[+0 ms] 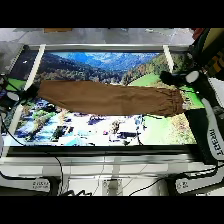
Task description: Fold the clothes and pants, and hang the long-sleeved shirts on hangers.
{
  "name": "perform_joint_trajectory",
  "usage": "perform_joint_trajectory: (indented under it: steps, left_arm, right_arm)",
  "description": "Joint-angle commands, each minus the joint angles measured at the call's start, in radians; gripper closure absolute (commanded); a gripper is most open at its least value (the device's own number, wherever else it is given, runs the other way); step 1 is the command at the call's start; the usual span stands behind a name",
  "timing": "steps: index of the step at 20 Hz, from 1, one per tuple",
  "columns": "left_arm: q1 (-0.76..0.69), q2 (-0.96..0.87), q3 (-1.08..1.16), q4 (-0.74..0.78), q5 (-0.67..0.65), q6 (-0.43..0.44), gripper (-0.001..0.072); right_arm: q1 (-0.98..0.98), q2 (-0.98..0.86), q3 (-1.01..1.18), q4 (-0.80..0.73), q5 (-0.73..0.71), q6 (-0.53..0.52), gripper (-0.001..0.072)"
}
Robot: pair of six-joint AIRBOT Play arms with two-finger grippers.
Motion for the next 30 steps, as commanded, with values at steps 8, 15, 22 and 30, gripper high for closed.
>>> perform_joint_trajectory:
  steps: [8, 15, 22, 30]
  left_arm:
    - [-0.003, 0.341, 0.04, 0.015, -0.133, 0.206, 0.0695]
    - [0.004, 0.478, 0.04, 0.055, -0.14, 0.22, 0.0695]
    - [0.0, 0.55, 0.04, 0.026, -0.172, 0.22, 0.0694]
    - [-0.034, 0.552, 0.04, -0.121, -0.23, 0.22, 0.0694]
  right_arm:
    - [0.404, -0.218, 0.245, 0.08, -0.073, 0.128, 0.0678]
    - [0.65, -0.411, 0.488, 0.145, -0.037, 0.236, 0.0678]
    - [0.84, -0.547, 0.584, 0.257, -0.071, 0.285, 0.0679]
    - [0.932, -0.592, 0.584, 0.322, -0.1, 0.288, 0.0679]
